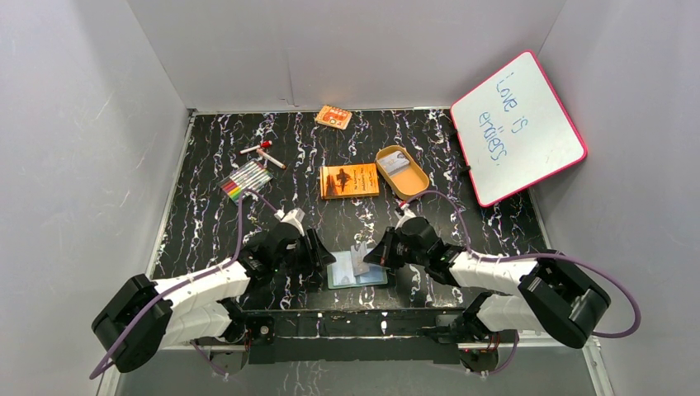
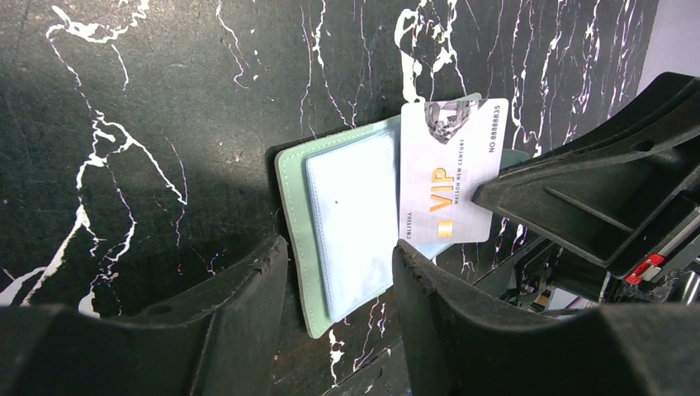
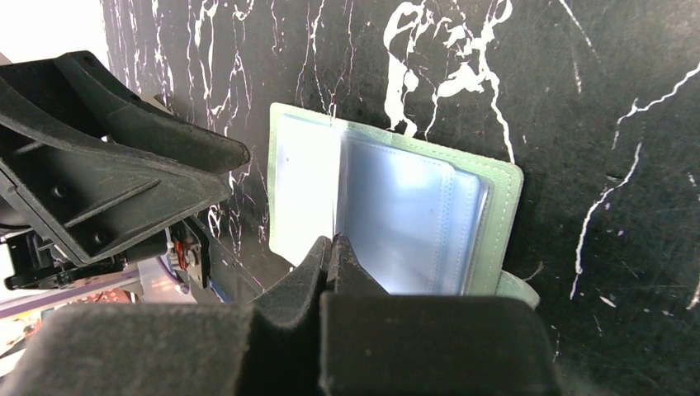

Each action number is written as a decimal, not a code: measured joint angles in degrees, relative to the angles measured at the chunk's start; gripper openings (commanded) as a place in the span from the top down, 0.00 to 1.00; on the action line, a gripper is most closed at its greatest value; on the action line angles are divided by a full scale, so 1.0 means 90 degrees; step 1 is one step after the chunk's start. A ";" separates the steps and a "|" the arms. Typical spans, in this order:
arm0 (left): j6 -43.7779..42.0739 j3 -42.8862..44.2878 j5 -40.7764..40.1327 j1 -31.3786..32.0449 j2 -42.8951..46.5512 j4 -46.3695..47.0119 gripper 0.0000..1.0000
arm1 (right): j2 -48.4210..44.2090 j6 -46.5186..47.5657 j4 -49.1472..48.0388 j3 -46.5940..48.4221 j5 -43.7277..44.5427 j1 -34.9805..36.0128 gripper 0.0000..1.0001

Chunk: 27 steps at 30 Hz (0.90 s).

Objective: Put the credit cards into the card holder
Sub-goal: Turn over the card slot in the card holder, then insert the credit card into the card holder.

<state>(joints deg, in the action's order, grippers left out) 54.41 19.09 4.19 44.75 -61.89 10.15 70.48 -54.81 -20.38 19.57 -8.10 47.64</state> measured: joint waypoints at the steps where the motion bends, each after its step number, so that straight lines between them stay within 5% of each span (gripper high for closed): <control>1: 0.0007 -0.0002 0.0005 0.0000 -0.0010 0.0010 0.55 | 0.0032 -0.0029 -0.0039 -0.0010 -0.0002 0.0017 1.00; 27: 0.0177 -0.0109 -0.0036 0.0000 -0.0425 0.0015 0.83 | -0.0129 -0.0512 -0.0134 -0.0372 0.0095 0.0134 1.00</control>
<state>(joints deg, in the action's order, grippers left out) 56.01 18.11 3.86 44.75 -65.71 10.28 69.32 -59.42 -21.58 16.23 -7.25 48.84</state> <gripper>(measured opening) 0.211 0.016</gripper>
